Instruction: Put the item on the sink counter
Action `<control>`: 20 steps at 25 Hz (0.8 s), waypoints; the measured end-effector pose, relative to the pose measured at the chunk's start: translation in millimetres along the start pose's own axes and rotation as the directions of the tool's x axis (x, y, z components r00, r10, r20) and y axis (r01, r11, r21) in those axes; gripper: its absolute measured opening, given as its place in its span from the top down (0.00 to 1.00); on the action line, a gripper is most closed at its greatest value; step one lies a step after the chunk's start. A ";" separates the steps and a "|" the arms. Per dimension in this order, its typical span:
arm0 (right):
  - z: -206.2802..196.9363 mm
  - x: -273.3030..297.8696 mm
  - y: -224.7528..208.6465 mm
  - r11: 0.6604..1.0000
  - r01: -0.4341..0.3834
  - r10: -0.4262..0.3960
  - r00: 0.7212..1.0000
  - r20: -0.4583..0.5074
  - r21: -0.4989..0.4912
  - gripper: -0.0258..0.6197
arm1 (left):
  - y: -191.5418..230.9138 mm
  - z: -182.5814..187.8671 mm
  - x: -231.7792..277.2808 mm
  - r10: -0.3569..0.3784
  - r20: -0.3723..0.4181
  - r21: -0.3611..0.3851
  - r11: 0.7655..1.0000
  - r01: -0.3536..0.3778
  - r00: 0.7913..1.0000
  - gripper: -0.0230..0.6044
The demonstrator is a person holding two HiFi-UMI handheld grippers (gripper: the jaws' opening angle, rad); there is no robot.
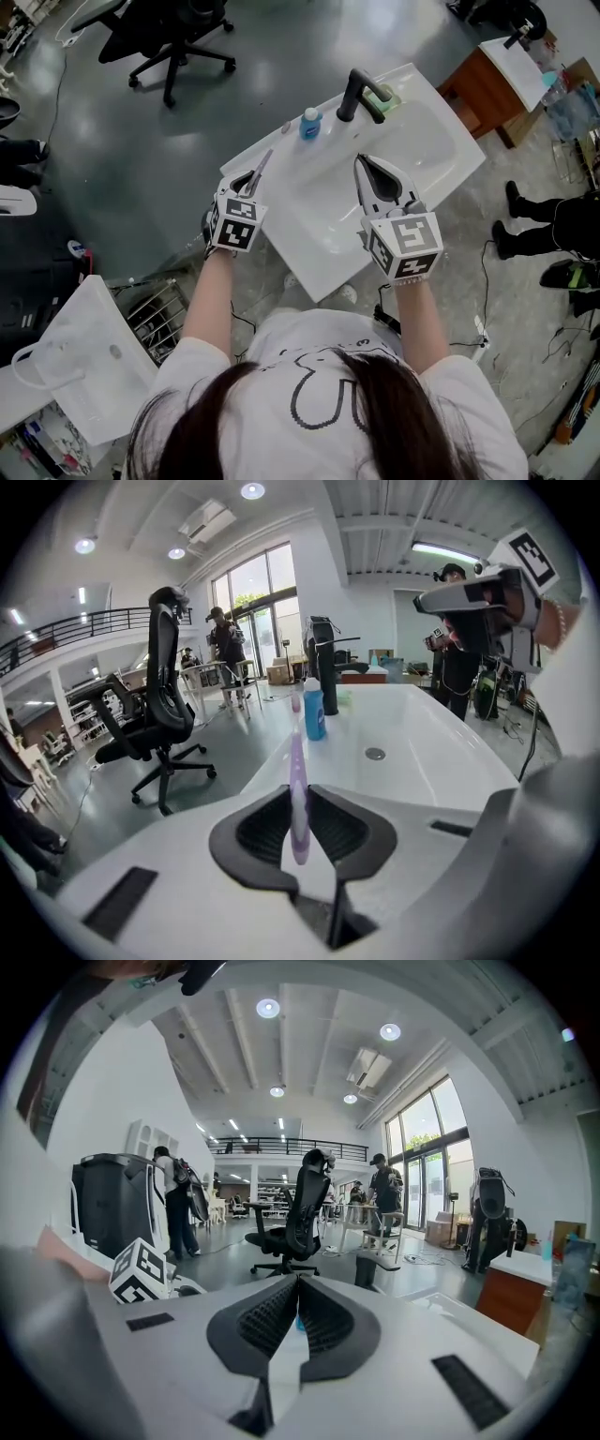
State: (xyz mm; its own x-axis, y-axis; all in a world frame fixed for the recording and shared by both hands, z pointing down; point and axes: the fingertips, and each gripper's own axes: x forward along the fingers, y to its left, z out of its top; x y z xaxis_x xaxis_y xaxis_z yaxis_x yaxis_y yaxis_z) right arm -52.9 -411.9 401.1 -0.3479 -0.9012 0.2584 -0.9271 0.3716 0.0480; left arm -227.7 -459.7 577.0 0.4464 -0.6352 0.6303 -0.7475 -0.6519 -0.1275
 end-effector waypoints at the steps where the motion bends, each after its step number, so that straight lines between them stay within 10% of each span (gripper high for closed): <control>1: 1.0 0.8 0.4 1.000 0.000 0.000 1.000 0.000 -0.004 0.91 | 0.9 -3.2 3.1 -0.006 -0.020 0.002 1.000 0.006 1.000 0.86; 20: -10.7 6.4 -9.2 1.000 -0.025 0.025 0.999 -0.038 0.001 0.91 | -1.1 -38.2 32.1 -0.096 -0.322 -0.009 0.995 0.099 0.942 0.86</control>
State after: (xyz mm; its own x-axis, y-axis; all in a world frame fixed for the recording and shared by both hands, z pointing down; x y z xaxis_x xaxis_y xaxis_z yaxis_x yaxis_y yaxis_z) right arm -45.1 -418.7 412.6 -0.3656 -0.8823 0.2963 -0.9182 0.3941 0.0406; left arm -231.4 -463.6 626.6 0.3340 -0.4023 0.8524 -0.7041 -0.7077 -0.0581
